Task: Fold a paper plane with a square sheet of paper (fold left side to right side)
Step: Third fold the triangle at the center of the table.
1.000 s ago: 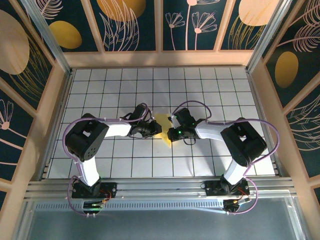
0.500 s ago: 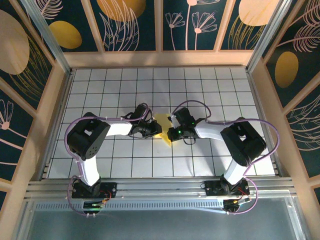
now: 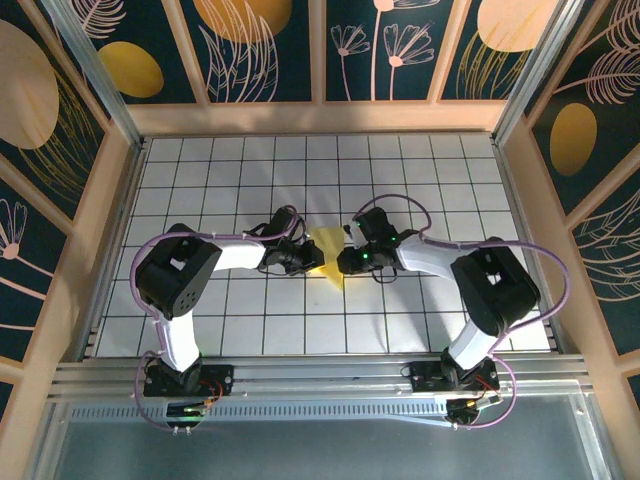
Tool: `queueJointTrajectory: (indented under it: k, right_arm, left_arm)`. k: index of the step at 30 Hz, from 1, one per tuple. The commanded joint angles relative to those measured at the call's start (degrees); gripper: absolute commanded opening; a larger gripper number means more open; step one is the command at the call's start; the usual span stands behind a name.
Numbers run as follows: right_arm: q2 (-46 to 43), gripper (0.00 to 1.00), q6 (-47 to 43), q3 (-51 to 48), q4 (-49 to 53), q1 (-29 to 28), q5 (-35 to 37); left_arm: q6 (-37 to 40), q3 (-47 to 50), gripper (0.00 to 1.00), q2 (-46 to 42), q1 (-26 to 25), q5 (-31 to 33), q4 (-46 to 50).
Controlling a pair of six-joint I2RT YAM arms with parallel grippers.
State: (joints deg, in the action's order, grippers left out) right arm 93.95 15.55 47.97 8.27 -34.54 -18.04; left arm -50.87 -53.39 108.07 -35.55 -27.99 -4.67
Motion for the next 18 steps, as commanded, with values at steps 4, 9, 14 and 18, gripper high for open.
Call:
queueJointTrajectory:
  k: [4,9,14,18]
  right_arm:
    - [-5.6,0.31,0.4,1.2,6.4,1.5,-2.1]
    - [-7.5,0.15,4.8,0.1,6.5,1.2,-12.7]
    - [-4.9,0.04,9.1,-1.0,4.3,-0.2,-19.5]
    - [-2.3,0.04,9.4,-0.6,3.4,-0.7,-19.2]
  left_arm:
    - [0.9,-0.4,0.15,1.7,-0.1,2.0,3.7]
    - [0.9,-0.3,0.15,1.5,-0.1,2.1,3.7]
    - [0.9,-0.2,0.15,1.3,-0.1,2.2,3.7]
    - [0.8,-0.2,0.15,1.1,-0.1,2.3,3.7]
